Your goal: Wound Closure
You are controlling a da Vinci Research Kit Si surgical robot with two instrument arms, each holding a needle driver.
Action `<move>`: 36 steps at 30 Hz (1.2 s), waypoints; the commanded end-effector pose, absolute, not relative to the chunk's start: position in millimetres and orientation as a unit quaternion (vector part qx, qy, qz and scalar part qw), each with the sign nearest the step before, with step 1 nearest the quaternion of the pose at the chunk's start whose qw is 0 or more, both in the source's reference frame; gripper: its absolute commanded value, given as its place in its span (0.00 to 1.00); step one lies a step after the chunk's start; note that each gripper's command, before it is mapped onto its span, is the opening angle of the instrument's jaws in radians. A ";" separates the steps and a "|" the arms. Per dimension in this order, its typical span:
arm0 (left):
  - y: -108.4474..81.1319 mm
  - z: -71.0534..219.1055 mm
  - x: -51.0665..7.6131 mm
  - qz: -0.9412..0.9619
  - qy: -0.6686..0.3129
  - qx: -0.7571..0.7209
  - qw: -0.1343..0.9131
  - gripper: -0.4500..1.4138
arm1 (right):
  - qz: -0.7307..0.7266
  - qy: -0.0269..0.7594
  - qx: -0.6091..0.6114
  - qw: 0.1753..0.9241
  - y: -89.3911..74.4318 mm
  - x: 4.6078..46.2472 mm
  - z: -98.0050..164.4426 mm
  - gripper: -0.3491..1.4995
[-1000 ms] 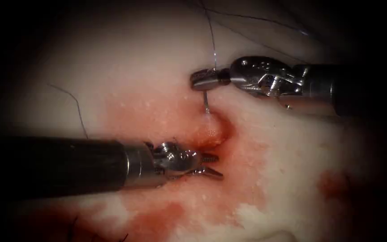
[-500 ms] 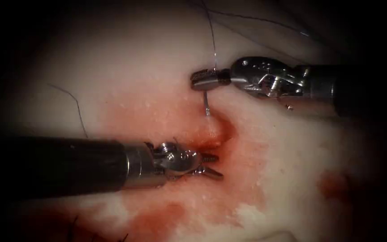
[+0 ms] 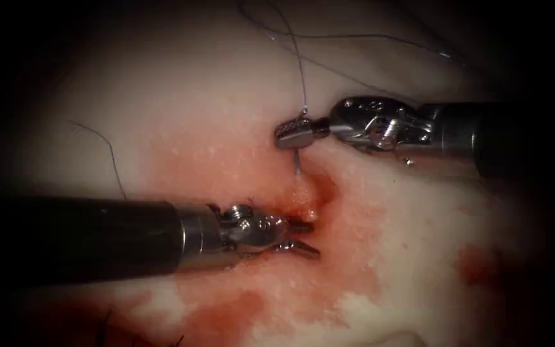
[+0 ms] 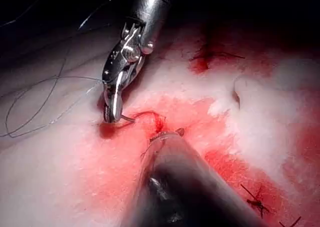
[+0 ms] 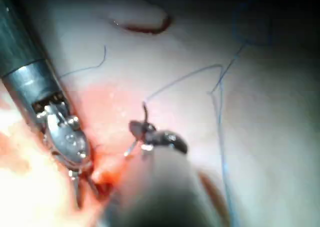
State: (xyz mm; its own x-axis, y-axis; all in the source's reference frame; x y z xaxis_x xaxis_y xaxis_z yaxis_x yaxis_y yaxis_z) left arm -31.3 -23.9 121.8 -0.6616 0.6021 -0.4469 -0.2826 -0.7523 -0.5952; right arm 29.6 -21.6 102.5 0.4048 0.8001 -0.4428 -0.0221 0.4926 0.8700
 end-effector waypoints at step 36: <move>-23.9 122.5 -31.7 0.879 -0.247 -0.323 0.250 0.43 | 0.283 0.468 0.418 0.725 -24.9 30.0 102.6 0.71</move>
State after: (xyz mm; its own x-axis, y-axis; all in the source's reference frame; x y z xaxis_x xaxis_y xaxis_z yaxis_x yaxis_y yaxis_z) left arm -31.1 -23.8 121.9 -0.6667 0.5987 -0.4439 -0.2804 -0.7533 -0.5949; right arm 29.2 -25.0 102.1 0.3876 0.8032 -0.4524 -0.0336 0.5027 0.8638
